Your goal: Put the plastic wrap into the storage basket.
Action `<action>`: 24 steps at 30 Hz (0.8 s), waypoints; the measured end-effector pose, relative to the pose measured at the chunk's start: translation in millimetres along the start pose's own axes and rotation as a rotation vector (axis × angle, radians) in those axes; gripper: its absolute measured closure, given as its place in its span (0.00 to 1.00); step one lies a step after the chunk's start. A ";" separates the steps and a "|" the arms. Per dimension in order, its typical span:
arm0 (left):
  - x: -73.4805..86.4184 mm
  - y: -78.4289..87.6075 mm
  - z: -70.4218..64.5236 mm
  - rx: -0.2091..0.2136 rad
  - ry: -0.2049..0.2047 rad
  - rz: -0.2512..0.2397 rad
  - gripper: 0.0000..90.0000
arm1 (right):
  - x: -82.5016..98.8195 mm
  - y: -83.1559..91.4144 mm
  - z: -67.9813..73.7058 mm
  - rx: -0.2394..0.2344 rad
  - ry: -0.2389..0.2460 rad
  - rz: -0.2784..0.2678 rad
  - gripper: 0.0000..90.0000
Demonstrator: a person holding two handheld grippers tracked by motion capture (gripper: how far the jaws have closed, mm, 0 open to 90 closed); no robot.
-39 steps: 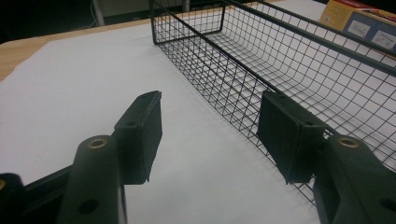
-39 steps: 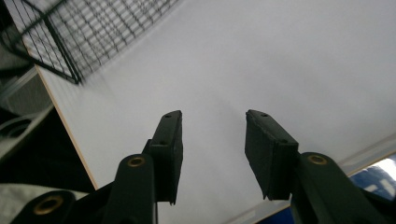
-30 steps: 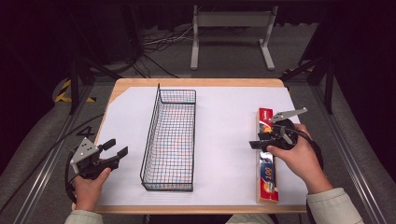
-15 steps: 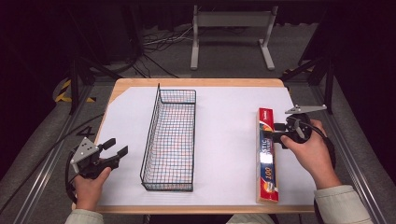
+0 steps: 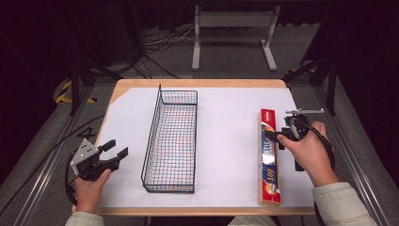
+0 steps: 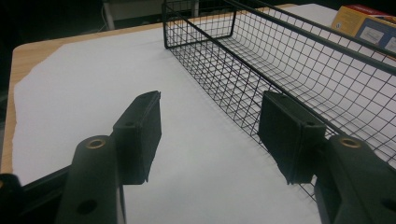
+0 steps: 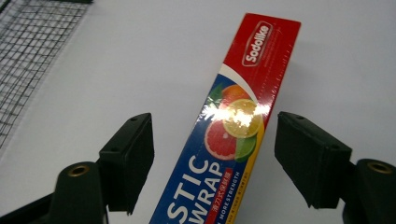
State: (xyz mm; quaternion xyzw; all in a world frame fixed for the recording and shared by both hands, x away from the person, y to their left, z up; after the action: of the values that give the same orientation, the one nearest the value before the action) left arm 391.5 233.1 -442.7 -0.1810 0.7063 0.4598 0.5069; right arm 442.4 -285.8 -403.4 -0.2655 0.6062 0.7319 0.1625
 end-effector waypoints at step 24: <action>3.3 3.1 0.7 -0.018 -0.008 0.010 0.44 | 23.5 -46.3 7.4 0.097 -0.153 0.240 0.25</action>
State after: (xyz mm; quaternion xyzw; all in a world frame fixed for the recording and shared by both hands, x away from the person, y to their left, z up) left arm 388.2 236.0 -444.3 -0.1798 0.7010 0.4694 0.5059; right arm 447.9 -270.7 -453.3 -0.1264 0.6543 0.7338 0.1320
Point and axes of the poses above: each handheld gripper's, and its own axes: y roughly backward along the jaws, x roughly out of its underside, z roughly to its left, the point moved 8 cm from there along -y, roughly forward along the jaws, and after that the axes turned 5 degrees about z, right-handed, at the moved point
